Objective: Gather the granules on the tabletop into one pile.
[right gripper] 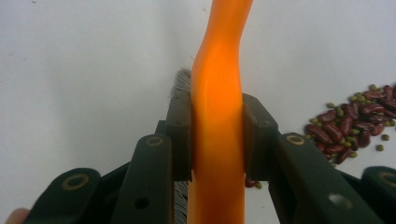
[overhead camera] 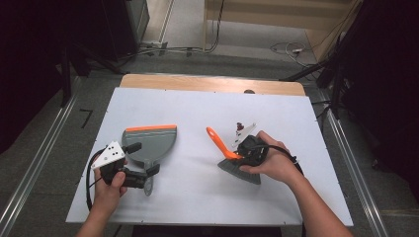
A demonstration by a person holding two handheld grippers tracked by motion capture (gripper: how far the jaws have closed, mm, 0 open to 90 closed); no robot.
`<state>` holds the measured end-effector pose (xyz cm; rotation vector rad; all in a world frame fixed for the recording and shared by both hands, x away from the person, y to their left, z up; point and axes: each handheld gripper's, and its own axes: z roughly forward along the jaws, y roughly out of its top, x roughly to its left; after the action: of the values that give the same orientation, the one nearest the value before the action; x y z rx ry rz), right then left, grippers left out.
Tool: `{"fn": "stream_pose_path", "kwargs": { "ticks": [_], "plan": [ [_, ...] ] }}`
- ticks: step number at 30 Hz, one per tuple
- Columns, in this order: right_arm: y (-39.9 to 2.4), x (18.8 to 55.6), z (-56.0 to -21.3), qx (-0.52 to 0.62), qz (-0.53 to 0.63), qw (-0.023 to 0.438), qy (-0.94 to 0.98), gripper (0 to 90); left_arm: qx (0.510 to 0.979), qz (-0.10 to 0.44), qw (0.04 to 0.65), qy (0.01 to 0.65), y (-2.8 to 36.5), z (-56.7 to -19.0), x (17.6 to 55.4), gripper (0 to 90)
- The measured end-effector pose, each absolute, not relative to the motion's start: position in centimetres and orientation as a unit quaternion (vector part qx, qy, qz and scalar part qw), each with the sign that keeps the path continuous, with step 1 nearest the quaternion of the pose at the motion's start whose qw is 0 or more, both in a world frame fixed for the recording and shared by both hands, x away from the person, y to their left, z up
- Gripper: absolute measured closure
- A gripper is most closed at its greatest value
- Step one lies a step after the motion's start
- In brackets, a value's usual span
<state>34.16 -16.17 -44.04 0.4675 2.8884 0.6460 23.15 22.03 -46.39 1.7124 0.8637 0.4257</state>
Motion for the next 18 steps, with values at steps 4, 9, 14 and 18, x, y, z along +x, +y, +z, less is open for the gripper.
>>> {"fn": "stream_pose_path", "kwargs": {
  "ticks": [4,9,14,18],
  "plan": [
    [-16.8,35.4,-44.0,0.162,0.218,0.083,0.959,67.3,0.724,0.180,0.556,0.366,22.0,-46.4,23.2,0.0],
    [-17.5,37.1,-44.1,0.171,0.226,0.093,0.955,67.3,0.724,0.180,0.555,0.367,22.0,-46.4,23.2,0.0],
    [-17.8,38.4,-44.2,0.182,0.232,0.092,0.951,67.3,0.724,0.180,0.554,0.368,22.0,-46.4,23.2,0.0],
    [-18.1,39.4,-44.1,0.183,0.233,0.099,0.950,67.2,0.725,0.180,0.554,0.367,22.0,-46.5,23.2,0.0]
  ]
}}
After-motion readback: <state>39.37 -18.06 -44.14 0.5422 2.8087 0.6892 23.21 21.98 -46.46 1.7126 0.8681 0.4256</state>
